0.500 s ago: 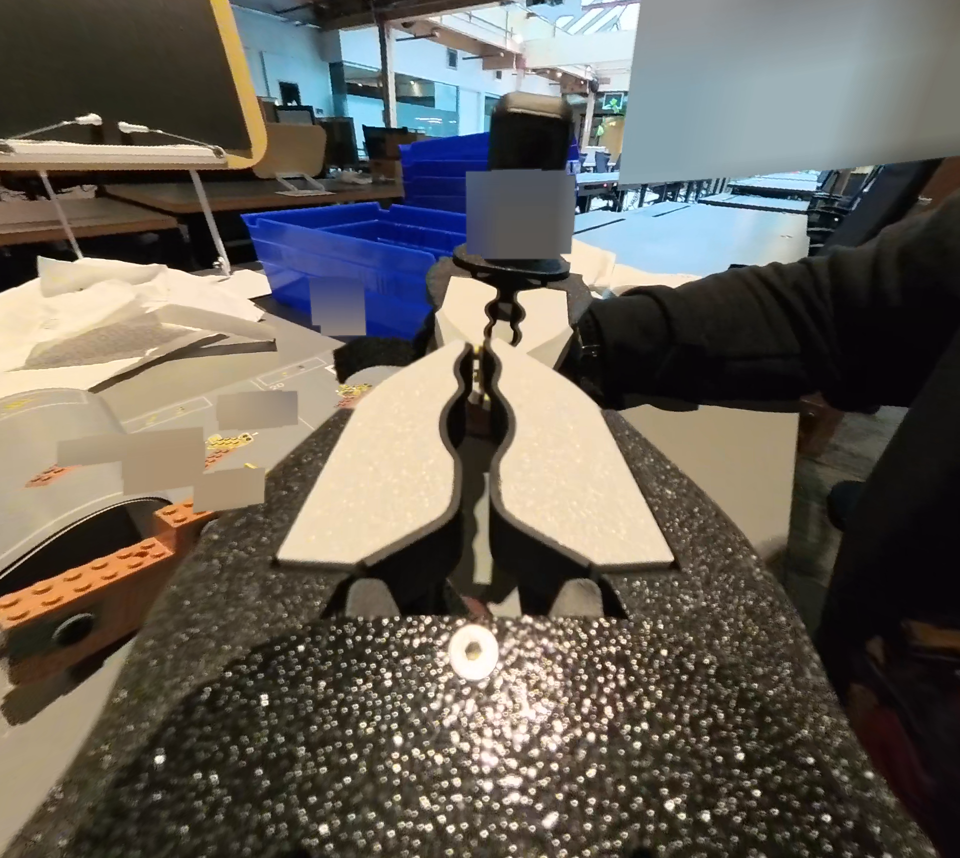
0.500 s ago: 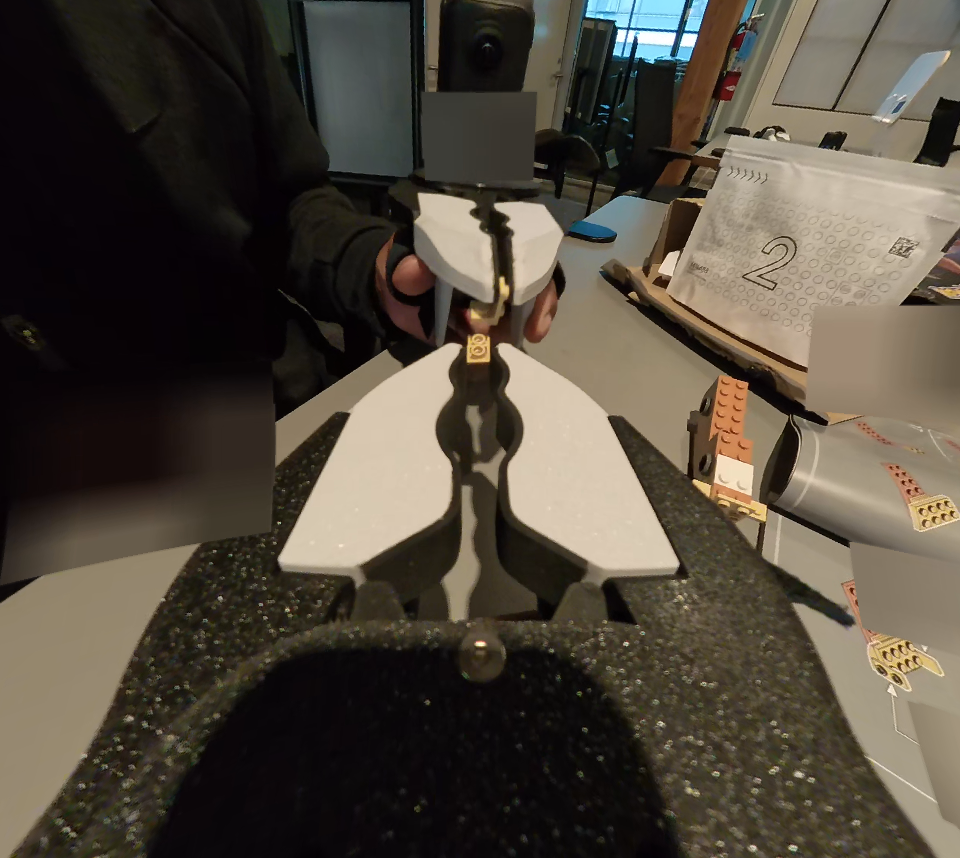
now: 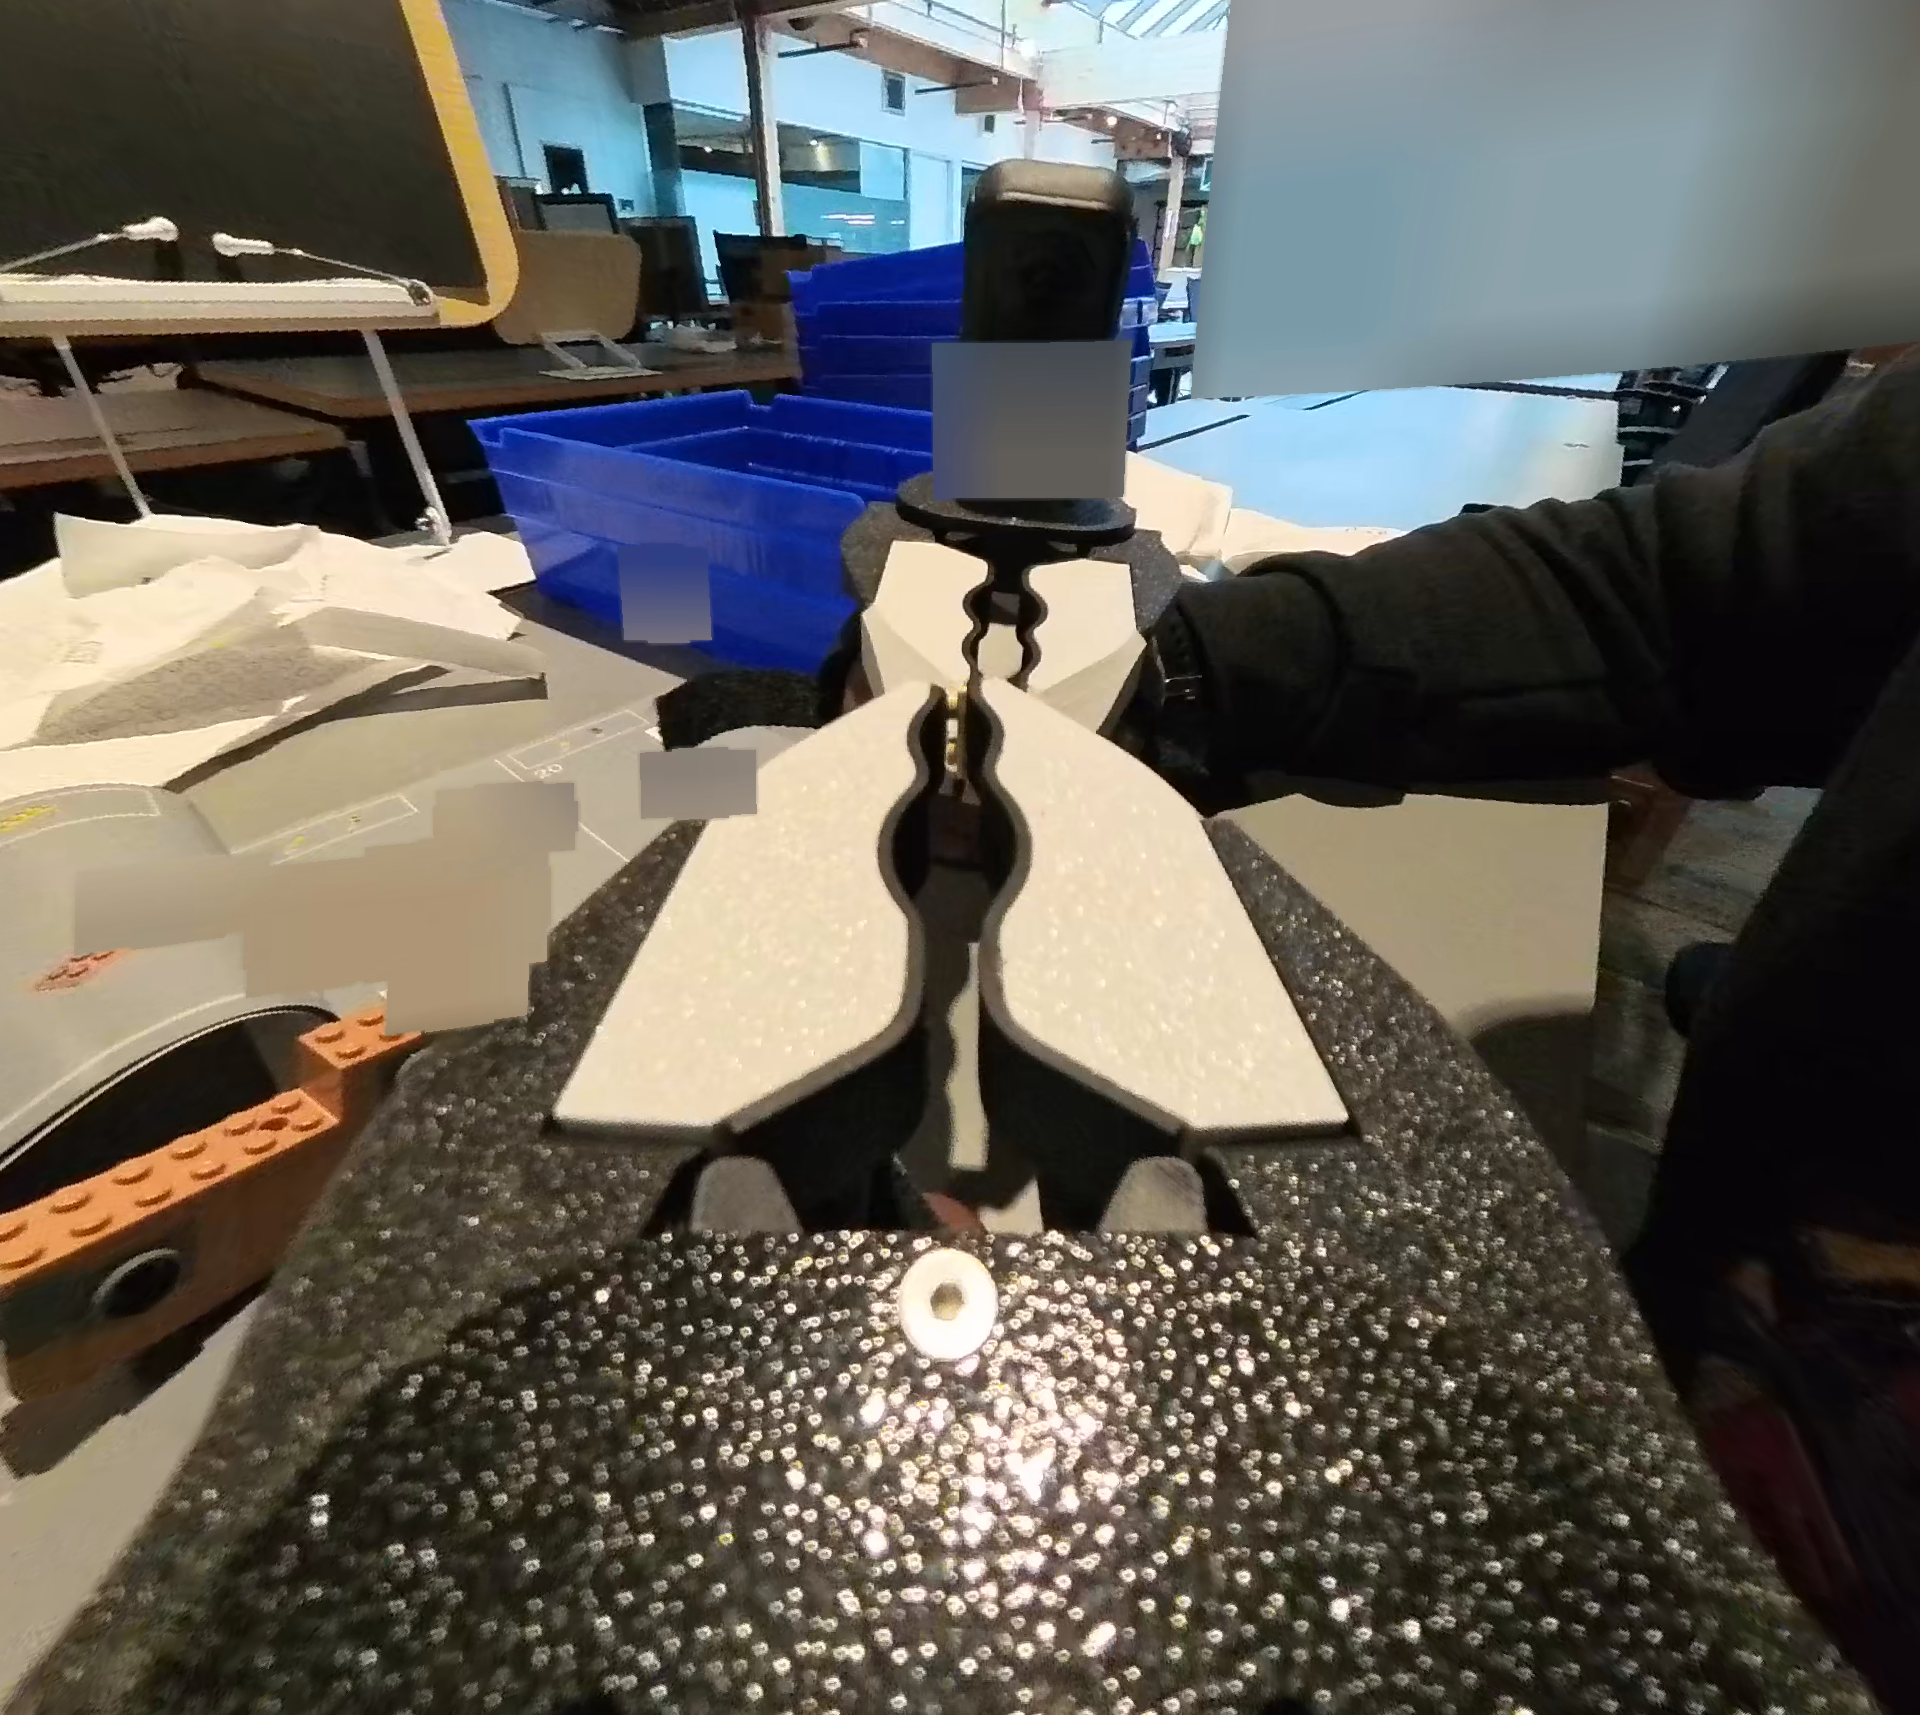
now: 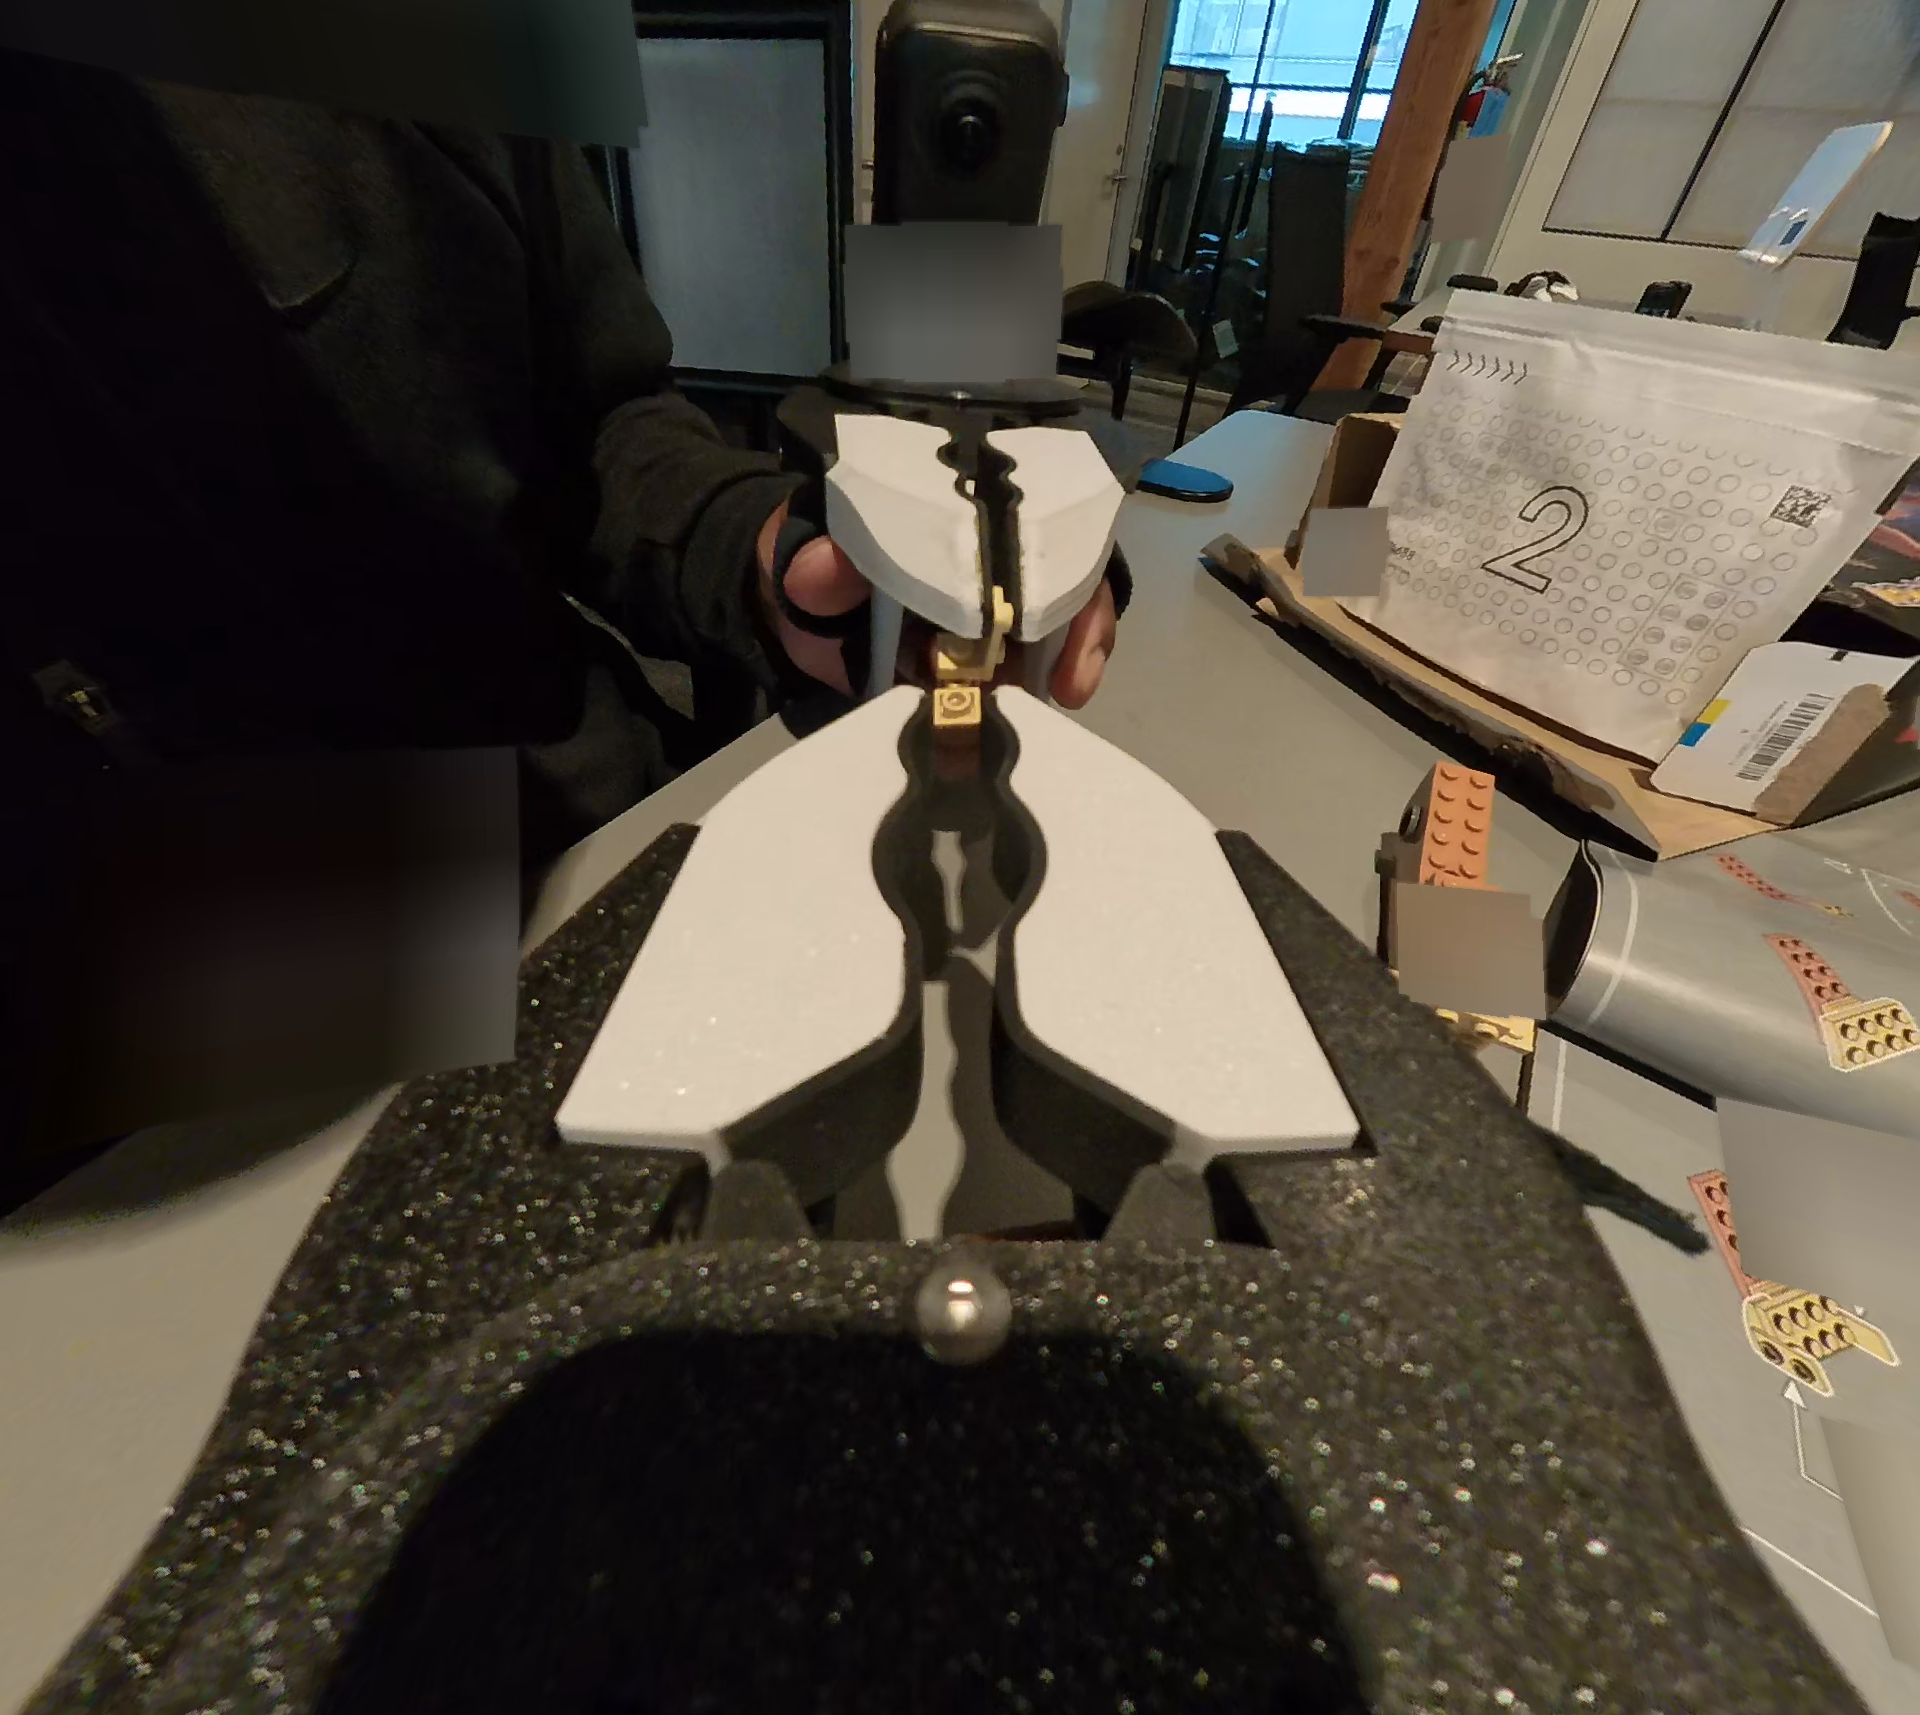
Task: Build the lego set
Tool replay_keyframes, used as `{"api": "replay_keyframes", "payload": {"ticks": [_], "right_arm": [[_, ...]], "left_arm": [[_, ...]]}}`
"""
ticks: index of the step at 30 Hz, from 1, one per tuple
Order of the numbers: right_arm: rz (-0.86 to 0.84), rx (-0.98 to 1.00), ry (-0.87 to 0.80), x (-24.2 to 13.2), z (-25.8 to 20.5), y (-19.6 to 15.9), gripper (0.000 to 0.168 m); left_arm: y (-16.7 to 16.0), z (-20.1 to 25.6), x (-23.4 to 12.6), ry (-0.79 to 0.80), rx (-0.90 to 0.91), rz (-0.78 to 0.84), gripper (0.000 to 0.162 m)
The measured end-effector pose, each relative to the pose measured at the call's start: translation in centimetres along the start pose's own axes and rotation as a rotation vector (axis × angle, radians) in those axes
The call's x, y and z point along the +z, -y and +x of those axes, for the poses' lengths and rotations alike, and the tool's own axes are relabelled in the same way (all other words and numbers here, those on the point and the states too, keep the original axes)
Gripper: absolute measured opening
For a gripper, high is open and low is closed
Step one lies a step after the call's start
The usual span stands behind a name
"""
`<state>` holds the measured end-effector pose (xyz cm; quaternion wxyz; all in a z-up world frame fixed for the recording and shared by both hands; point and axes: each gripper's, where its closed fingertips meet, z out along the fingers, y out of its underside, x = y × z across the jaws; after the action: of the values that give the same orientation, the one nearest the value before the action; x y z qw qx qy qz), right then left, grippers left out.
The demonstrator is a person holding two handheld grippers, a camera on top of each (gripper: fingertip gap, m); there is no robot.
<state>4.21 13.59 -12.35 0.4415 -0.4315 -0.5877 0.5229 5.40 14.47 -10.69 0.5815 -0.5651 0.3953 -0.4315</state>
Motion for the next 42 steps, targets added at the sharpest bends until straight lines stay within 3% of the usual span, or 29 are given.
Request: {"api": "replay_keyframes", "payload": {"ticks": [29,42], "right_arm": [[0.046,0.011,0.001,-0.10,-0.10,0.60,0.008],[0.041,-0.016,-0.031,-0.05,0.11,0.59,0.007]], "left_arm": [[-0.01,0.12,0.23,0.043,0.116,-0.007,0.006],[-0.17,-0.25,0.01,0.049,0.045,-0.047,0.010]]}}
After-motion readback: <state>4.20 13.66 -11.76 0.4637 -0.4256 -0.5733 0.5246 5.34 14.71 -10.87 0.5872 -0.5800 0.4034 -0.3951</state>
